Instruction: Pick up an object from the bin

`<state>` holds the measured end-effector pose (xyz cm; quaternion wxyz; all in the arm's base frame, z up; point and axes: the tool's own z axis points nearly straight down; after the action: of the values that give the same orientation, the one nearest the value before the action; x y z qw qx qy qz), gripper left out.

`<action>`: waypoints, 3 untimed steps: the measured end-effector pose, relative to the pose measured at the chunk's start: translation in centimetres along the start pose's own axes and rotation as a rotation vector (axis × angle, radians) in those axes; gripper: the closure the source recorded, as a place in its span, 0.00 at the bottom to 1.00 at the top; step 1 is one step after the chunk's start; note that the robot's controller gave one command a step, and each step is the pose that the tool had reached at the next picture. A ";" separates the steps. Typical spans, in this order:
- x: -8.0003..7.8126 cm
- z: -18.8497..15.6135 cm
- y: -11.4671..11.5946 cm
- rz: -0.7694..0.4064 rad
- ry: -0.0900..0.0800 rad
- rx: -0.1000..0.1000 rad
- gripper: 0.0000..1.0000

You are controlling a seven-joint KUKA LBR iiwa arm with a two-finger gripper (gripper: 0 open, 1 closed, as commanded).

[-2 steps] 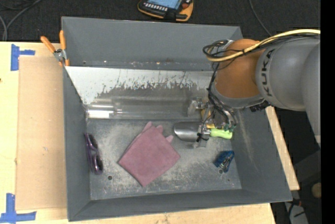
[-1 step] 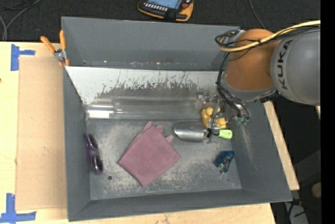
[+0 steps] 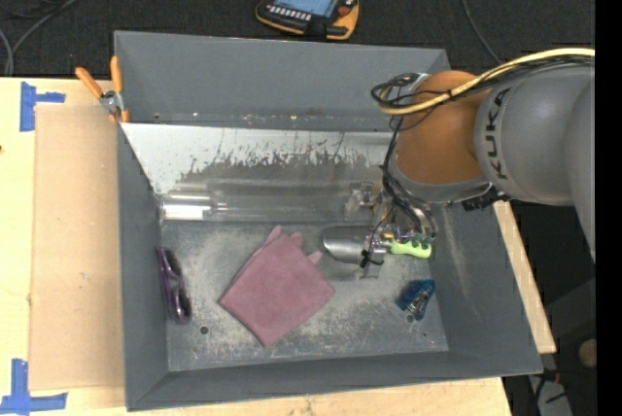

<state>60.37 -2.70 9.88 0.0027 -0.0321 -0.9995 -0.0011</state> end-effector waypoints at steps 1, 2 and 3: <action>-0.7 3.0 -0.5 0.087 -0.010 0.000 0.00; -1.0 2.8 -1.8 0.066 -0.007 -0.002 1.00; -1.0 2.8 -1.8 0.065 -0.007 -0.002 1.00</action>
Offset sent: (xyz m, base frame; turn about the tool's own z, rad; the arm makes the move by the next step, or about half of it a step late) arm 0.0074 -0.0196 -0.0288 0.0651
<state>61.21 -4.54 7.10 -0.0008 -0.0647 -0.9979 -0.0019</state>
